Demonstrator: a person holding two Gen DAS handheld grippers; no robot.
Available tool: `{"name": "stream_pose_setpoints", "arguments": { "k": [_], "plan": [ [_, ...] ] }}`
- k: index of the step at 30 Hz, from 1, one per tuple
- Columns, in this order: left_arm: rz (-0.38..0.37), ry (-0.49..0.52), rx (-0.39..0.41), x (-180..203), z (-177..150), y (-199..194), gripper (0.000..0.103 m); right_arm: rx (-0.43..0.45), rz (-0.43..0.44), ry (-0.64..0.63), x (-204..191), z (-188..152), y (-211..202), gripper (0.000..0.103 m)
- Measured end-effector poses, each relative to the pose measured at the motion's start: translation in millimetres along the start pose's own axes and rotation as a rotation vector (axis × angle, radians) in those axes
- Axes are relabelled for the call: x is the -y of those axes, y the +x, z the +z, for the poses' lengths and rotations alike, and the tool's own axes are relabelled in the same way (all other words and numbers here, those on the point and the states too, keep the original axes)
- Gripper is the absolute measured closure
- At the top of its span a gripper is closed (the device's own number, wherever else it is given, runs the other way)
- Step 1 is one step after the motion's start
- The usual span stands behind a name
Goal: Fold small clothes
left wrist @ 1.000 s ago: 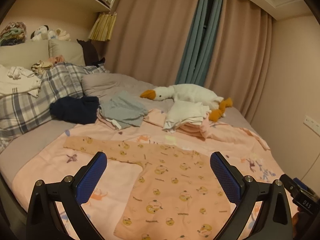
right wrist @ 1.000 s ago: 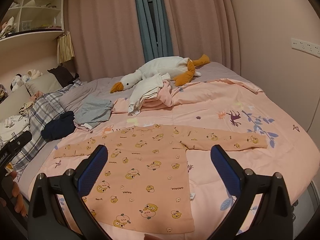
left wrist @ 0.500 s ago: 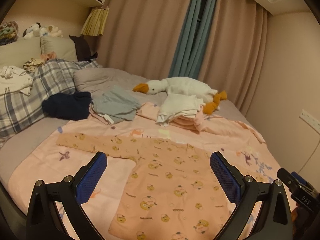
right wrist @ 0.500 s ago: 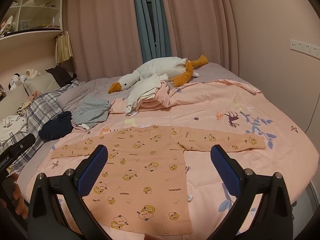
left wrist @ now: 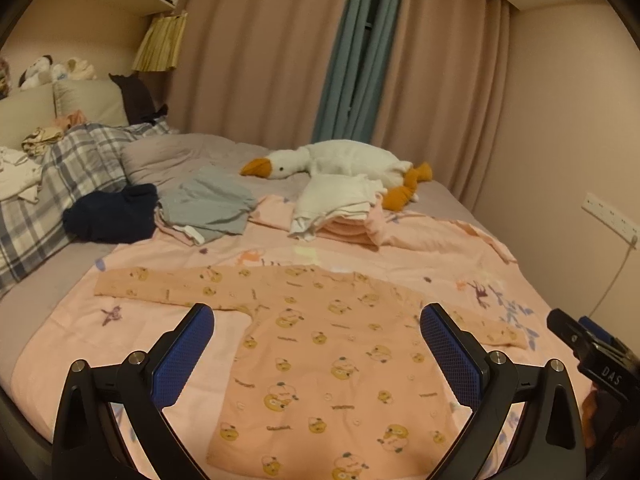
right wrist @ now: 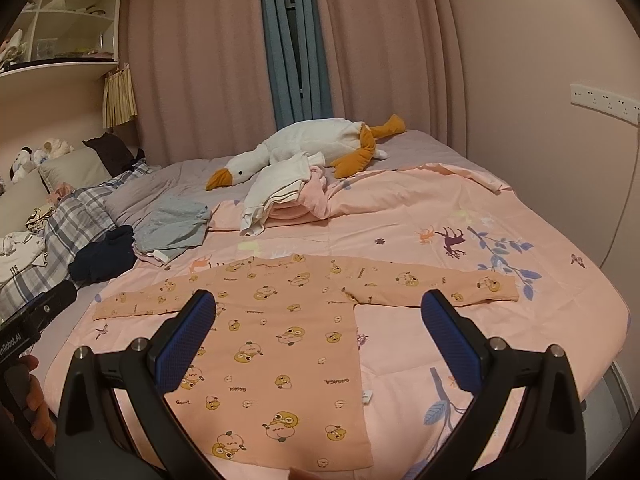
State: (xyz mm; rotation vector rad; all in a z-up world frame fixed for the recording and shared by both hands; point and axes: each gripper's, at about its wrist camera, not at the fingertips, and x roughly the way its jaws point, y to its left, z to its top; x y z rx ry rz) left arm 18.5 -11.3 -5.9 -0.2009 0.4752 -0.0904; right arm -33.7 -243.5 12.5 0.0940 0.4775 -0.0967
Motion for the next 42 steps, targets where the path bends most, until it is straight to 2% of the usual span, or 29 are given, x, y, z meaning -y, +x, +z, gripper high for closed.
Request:
{"name": "stream_pose_setpoints", "arguments": {
  "k": [26, 42],
  "plan": [
    [0.012, 0.001, -0.005, 2.4, 1.0, 3.0, 0.001, -0.013, -0.005, 0.002, -5.1, -0.7, 2.7, 0.000],
    [0.012, -0.033, -0.001, -1.6, 3.9, 8.3, 0.001, -0.026, 0.050, 0.023, -4.7, -2.0, 5.1, 0.000]
  ]
}}
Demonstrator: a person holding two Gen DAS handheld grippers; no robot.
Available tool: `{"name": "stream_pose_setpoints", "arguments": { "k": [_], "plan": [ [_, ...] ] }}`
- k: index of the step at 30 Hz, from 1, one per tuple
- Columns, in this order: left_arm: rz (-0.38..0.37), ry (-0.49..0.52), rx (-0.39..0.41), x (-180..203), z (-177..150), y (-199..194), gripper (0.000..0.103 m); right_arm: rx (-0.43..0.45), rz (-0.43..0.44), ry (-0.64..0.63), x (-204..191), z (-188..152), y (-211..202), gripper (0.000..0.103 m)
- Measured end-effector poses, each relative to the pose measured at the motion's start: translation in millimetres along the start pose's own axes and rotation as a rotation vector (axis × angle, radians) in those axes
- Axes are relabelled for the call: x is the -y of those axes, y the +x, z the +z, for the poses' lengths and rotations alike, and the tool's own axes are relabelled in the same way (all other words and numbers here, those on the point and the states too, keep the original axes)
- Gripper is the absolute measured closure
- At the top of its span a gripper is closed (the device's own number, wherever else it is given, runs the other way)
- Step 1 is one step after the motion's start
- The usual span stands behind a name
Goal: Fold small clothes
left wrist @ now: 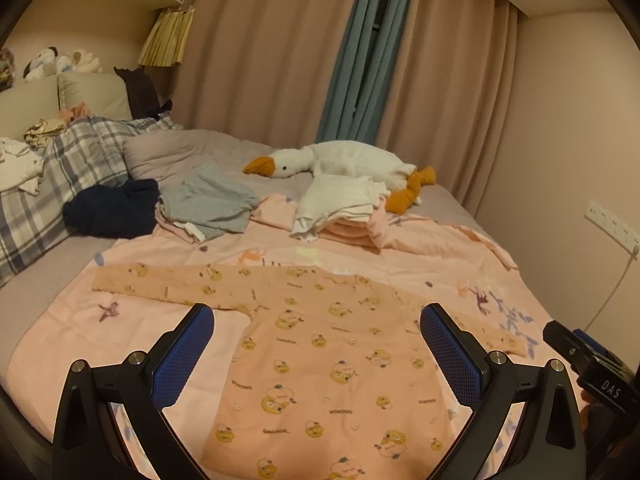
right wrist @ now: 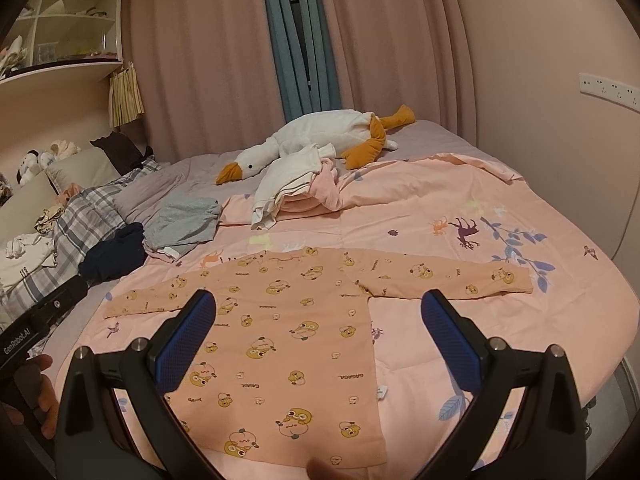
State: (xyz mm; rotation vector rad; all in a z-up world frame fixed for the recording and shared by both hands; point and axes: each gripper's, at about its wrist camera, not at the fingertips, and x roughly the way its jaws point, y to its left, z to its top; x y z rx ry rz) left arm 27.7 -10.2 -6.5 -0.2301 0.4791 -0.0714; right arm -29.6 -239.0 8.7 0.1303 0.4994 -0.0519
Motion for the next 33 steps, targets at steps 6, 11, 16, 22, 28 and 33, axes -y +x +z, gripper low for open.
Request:
{"name": "stream_pose_setpoints", "arguments": {
  "k": [6, 11, 16, 22, 28, 33],
  "plan": [
    [0.004, 0.002, 0.000, 1.8, 0.4, 0.1, 0.001, -0.003, 0.001, -0.004, -2.3, 0.3, 0.8, 0.000],
    [0.008, 0.004, -0.001, 1.5, 0.5, 0.1, 0.001, -0.007, -0.003, -0.017, -3.3, 0.2, 1.5, 0.000],
    [0.009, 0.010, -0.003, -0.1, -0.2, -0.4, 0.001, -0.006, -0.003, -0.023, -2.0, 1.0, 2.6, 0.000],
    [0.008, 0.018, -0.005, -2.3, -1.7, 0.2, 0.001, -0.007, -0.005, -0.033, -1.4, 2.1, 4.0, 0.000],
    [0.006, 0.015, -0.008, -1.0, -1.6, 1.2, 0.001, -0.007, -0.004, -0.040, -1.0, 1.6, 4.5, 0.000],
    [0.010, 0.020, -0.013, 0.3, -2.0, 2.8, 0.001, -0.010, -0.011, -0.047, -2.1, 0.3, 5.0, 0.000]
  ]
}}
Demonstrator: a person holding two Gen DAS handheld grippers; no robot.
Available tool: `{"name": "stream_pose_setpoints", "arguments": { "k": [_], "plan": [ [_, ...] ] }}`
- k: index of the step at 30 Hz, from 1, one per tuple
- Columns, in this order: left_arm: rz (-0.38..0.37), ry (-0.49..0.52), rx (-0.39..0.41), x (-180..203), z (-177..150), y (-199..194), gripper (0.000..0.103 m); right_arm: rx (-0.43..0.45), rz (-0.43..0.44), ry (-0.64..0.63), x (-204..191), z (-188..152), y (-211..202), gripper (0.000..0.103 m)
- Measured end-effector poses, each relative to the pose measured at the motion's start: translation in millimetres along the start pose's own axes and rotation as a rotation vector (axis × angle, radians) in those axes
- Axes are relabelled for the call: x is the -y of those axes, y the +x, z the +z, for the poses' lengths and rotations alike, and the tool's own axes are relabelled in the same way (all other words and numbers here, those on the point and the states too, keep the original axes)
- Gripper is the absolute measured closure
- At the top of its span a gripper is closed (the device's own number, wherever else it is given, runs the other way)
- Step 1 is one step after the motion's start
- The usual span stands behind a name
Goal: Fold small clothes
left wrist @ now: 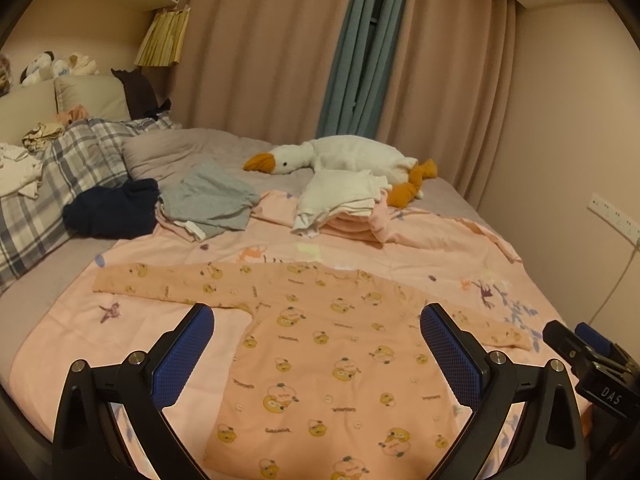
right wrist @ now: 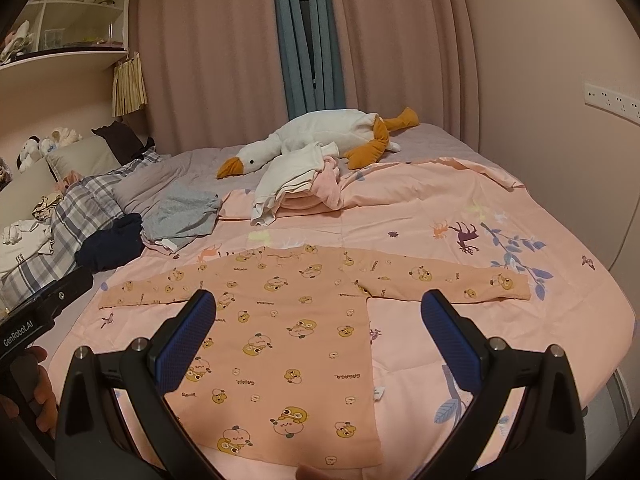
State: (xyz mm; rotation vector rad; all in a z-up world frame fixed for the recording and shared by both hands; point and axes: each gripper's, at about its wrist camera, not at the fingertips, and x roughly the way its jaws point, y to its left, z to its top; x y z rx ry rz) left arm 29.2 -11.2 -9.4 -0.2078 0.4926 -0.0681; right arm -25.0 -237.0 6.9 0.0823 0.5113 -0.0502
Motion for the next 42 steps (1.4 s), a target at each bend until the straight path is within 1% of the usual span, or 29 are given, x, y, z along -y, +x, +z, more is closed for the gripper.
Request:
{"name": "stream_pose_setpoints", "arguments": {
  "k": [13, 18, 21, 22, 24, 26, 28, 30, 32, 33, 34, 35, 36, 37, 38, 39, 40, 41, 42],
  "plan": [
    [0.006, 0.002, -0.008, 2, 0, 3, 0.001, 0.001, -0.001, 0.007, -1, -1, 2, 0.000],
    [-0.001, 0.004, -0.008, 2, 1, 7, 0.001, 0.004, 0.012, 0.009, 0, -1, 4, 0.000],
    [-0.048, 0.000, -0.027, -3, 5, 26, 0.001, 0.005, 0.044, 0.005, 5, 5, 10, 0.000],
    [-0.051, -0.012, -0.044, -7, 8, 39, 0.001, -0.005, 0.048, 0.011, 9, 10, 14, 0.000],
    [-0.034, -0.031, -0.075, -15, 12, 64, 0.001, -0.021, 0.038, 0.021, 21, 22, 25, 0.000],
    [-0.029, -0.046, -0.089, -27, 15, 97, 0.001, -0.026, 0.002, 0.033, 39, 34, 38, 0.000],
    [-0.031, -0.073, -0.108, -40, 13, 127, 0.001, -0.047, -0.073, 0.070, 62, 45, 55, 0.000],
    [-0.072, -0.125, -0.154, -55, 9, 166, 0.001, -0.075, -0.147, 0.113, 92, 55, 79, 0.000],
    [-0.098, -0.177, -0.209, -67, 1, 199, 0.001, -0.123, -0.167, 0.179, 121, 59, 105, 0.000],
    [-0.115, -0.200, -0.260, -71, -4, 217, 0.001, -0.149, -0.159, 0.222, 136, 59, 118, 0.000],
    [-0.134, -0.220, -0.314, -75, -10, 235, 0.001, -0.177, -0.143, 0.276, 157, 55, 134, 0.001],
    [-0.129, -0.235, -0.364, -79, -19, 252, 0.001, -0.210, -0.129, 0.339, 179, 50, 151, 0.002],
    [-0.110, -0.238, -0.396, -83, -26, 264, 0.001, -0.242, -0.131, 0.403, 201, 42, 167, 0.004],
    [-0.084, -0.232, -0.434, -87, -35, 276, 0.001, -0.270, -0.158, 0.469, 222, 33, 181, 0.007],
    [-0.053, -0.225, -0.479, -92, -45, 288, 0.001, -0.287, -0.187, 0.505, 232, 28, 186, 0.012],
    [-0.027, -0.230, -0.509, -97, -53, 296, 0.005, -0.288, -0.212, 0.560, 251, 18, 194, 0.012],
    [-0.009, -0.252, -0.538, -105, -61, 304, 0.007, -0.284, -0.210, 0.591, 260, 12, 198, 0.012],
    [-0.017, -0.273, -0.527, -109, -65, 305, 0.007, -0.295, -0.203, 0.630, 273, 4, 201, 0.013],
    [-0.027, -0.279, -0.490, -110, -64, 299, 0.007, -0.313, -0.204, 0.661, 282, -2, 203, 0.013]
  ]
}}
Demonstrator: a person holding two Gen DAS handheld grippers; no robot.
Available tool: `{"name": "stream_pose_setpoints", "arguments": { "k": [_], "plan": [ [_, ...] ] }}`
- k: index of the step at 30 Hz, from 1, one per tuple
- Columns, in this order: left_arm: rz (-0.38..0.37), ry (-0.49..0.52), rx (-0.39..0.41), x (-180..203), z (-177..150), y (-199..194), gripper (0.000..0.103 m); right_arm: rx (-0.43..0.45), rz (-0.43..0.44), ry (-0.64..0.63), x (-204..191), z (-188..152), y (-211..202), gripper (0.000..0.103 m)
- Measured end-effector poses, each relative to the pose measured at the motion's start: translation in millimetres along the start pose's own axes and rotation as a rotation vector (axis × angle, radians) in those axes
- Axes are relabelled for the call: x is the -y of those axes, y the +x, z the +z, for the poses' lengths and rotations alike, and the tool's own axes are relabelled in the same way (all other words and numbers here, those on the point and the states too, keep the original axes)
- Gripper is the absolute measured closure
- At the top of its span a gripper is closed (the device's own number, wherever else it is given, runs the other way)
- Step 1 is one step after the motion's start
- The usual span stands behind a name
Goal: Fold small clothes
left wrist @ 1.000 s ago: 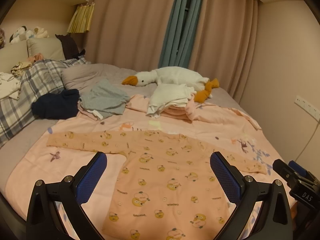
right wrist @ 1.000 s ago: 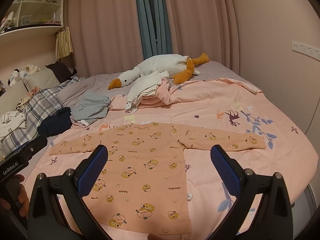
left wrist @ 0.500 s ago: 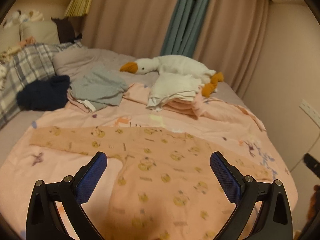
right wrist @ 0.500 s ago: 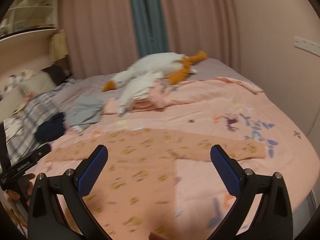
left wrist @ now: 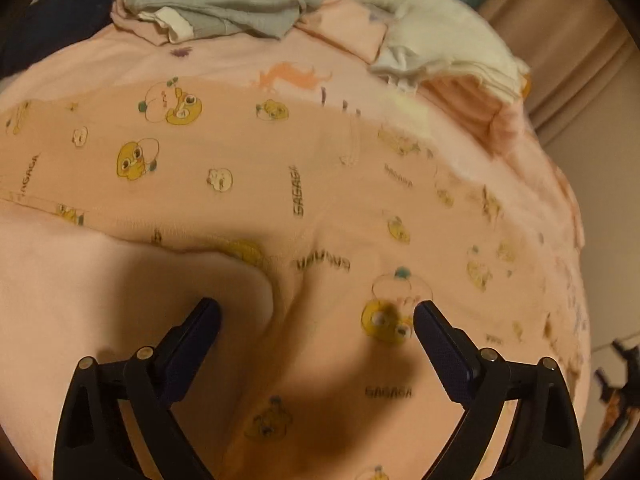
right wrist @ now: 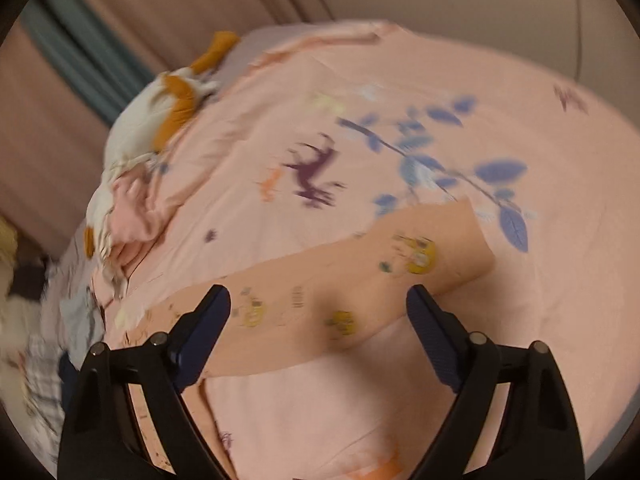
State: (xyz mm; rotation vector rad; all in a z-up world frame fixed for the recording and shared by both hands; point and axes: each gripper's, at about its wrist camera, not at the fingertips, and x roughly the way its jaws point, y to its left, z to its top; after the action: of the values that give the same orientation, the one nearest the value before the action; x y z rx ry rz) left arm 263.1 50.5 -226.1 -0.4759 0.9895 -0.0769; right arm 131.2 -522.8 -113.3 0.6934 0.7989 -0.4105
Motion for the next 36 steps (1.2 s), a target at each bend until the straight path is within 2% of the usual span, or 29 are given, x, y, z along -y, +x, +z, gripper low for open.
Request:
{"name": "stream_pose_setpoints", "arguments": {
  "k": [1, 4, 6, 8, 10, 12, 14, 16, 19, 21, 22, 24, 26, 27, 28, 31, 33, 36],
  "plan": [
    [-0.015, -0.015, 0.014, -1, 0, -4, 0.007, -0.012, -0.001, 0.025, 9, 2, 3, 0.013],
    [-0.028, -0.066, 0.037, -5, -7, -6, 0.007, 0.039, -0.004, 0.039, 33, 6, 3, 0.013],
    [0.012, 0.009, 0.043, 2, -10, -4, 0.007, 0.041, -0.042, 0.062, 48, 8, 7, 0.012],
    [0.092, 0.113, 0.033, 14, -15, 1, 0.007, 0.026, -0.040, 0.059, 61, 12, 19, 0.013],
    [0.165, 0.182, 0.034, 24, -17, 10, 0.007, 0.026, -0.013, 0.052, 69, 13, 31, 0.017],
    [0.223, 0.222, 0.033, 28, -20, 14, 0.007, -0.004, -0.038, 0.069, 80, 14, 45, 0.026],
    [0.221, 0.206, 0.028, 26, -19, 13, 0.007, 0.022, -0.026, 0.107, 92, 13, 47, 0.032],
    [0.209, 0.185, 0.023, 22, -18, 11, 0.007, 0.052, 0.026, 0.160, 102, 13, 42, 0.035],
    [0.236, 0.193, 0.006, 25, -22, 10, 0.007, 0.068, 0.092, 0.263, 120, 11, 38, 0.041],
    [0.253, 0.200, -0.003, 30, -24, 11, 0.008, 0.067, 0.108, 0.279, 124, 10, 35, 0.051],
    [0.252, 0.190, -0.005, 29, -26, 8, 0.010, 0.065, 0.097, 0.284, 126, 9, 34, 0.056],
    [0.248, 0.168, -0.006, 30, -26, 6, 0.018, 0.060, 0.058, 0.306, 130, 6, 34, 0.083],
    [0.230, 0.133, -0.003, 24, -27, -2, 0.027, 0.058, 0.067, 0.339, 139, 5, 35, 0.092],
    [0.221, 0.116, 0.004, 22, -27, -4, 0.035, 0.059, 0.085, 0.357, 143, 4, 35, 0.096],
    [0.218, 0.096, 0.015, 18, -28, -7, 0.044, 0.059, 0.099, 0.376, 147, 3, 35, 0.098],
    [0.189, 0.028, 0.031, 6, -27, -14, 0.058, 0.056, 0.136, 0.426, 152, 3, 34, 0.099],
    [0.184, 0.016, 0.029, 3, -26, -15, 0.065, 0.058, 0.127, 0.421, 146, 4, 32, 0.098],
    [0.177, 0.017, 0.030, 1, -25, -16, 0.070, 0.062, 0.107, 0.365, 132, 8, 27, 0.098]
  ]
}}
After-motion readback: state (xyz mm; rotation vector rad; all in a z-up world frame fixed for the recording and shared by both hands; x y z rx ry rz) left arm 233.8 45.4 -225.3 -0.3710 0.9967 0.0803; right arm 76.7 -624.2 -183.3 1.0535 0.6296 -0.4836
